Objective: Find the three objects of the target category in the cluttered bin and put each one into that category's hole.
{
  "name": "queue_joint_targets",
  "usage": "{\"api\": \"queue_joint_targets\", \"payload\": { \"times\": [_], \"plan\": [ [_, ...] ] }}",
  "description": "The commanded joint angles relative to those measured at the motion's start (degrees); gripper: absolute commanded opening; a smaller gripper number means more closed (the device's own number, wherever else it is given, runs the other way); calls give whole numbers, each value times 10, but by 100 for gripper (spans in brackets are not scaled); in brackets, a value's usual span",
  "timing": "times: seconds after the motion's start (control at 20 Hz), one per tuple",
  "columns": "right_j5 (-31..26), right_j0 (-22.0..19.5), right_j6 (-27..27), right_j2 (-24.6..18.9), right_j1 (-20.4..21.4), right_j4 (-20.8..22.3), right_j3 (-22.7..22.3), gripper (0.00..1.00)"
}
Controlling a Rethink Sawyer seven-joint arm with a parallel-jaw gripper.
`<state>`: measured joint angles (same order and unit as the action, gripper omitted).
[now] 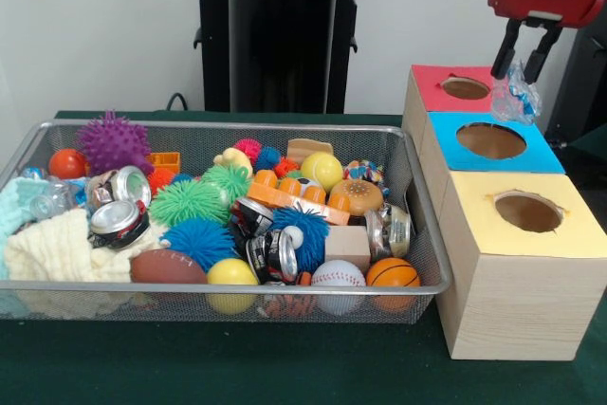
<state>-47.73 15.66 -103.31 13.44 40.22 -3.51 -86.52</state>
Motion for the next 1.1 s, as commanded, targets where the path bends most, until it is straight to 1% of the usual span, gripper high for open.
{"api": "queue_joint_targets", "payload": {
  "times": [0.05,0.75,1.1],
  "plan": [
    [-29,-19,-124,-6,-12,-13,-20,0],
    [20,-22,-123,-11,-14,-14,-46,0],
    [31,-25,-120,-14,-13,-15,-53,0]
  ]
}}
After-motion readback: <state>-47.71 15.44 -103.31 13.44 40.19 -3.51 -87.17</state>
